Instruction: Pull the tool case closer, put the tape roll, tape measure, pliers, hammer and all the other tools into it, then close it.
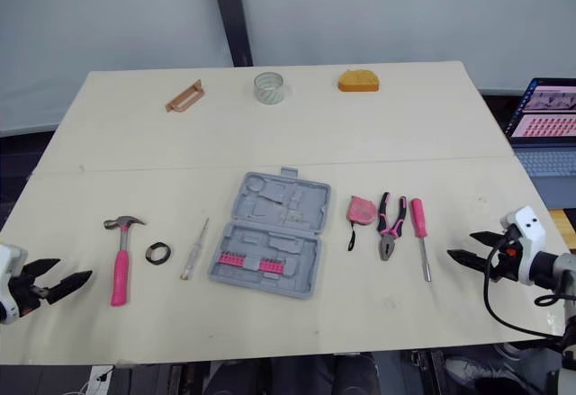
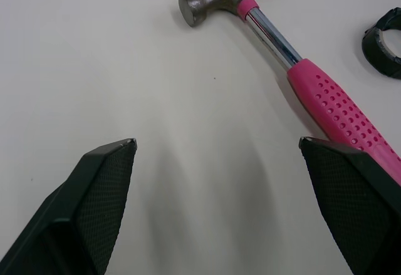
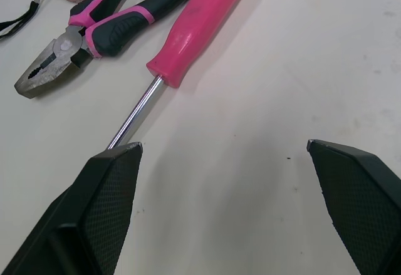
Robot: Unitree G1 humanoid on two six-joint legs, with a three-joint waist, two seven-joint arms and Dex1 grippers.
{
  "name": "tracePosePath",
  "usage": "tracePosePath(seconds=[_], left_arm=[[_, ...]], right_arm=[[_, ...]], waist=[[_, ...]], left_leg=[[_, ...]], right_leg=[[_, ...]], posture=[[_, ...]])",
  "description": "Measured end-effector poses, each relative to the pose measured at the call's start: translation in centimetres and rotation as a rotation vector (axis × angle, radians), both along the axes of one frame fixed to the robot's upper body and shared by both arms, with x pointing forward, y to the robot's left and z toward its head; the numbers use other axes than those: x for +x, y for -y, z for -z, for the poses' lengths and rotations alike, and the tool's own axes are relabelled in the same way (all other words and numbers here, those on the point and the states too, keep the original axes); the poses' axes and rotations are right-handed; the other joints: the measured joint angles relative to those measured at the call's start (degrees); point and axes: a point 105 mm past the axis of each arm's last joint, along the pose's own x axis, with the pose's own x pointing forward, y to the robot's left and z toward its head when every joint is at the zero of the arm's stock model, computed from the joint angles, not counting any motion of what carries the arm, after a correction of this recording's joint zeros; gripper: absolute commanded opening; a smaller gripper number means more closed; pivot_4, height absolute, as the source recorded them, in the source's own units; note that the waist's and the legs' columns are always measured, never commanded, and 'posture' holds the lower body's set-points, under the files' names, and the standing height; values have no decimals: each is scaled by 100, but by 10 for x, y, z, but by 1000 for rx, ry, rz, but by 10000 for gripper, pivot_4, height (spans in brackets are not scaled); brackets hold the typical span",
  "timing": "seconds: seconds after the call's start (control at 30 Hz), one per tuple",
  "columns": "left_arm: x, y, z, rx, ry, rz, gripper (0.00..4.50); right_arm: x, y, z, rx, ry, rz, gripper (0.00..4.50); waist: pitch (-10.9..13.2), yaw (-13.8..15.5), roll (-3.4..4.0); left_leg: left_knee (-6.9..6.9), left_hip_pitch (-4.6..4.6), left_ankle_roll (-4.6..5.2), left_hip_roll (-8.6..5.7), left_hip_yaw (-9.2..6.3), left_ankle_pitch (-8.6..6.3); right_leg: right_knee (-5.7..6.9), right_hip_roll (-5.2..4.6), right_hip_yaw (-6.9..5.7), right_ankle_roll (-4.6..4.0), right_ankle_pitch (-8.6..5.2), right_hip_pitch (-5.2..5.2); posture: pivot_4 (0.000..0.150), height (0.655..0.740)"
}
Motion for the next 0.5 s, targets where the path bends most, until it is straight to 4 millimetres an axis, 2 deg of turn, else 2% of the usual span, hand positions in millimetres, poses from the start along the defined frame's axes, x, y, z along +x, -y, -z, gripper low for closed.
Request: tracePosePath(seconds=[0.17,0.3,0.37,0.47,0.5], left_arm=[[0,-1,0,15,1,-4,44633],[6,2,-4,21,16,12,44633],[15,11,-8,24,26,49,44633],[40,42,-21,29,52,179,44633],[46,51,-25,30,64,210,44633]], right_arm=[[1,0,-1,-7,7,2,45000],[6,-15,-11,16,50,-48,45000],[10,-32,-18,47,78,-88,45000],[16,-81,-31,101,134,-210,45000],[16,-91,-33,110,138,-229,45000]], waist=[[0,-2,0],[0,2,0],[0,17,0],[-1,45,-1],[-1,63,-1]], left_leg=[[0,0,0,0,0,0],[1,1,0,1,0,0],[3,0,0,1,-2,0],[12,-2,-1,2,-5,-1],[12,-3,-2,1,-4,-1]], right_leg=[[0,0,0,0,0,0],[2,0,1,0,0,-1],[4,0,1,0,0,-1],[13,1,2,0,0,-1],[13,0,2,0,0,-2]], posture=[[1500,7400],[1500,7400],[1500,7400],[1500,7400],[1500,7400]])
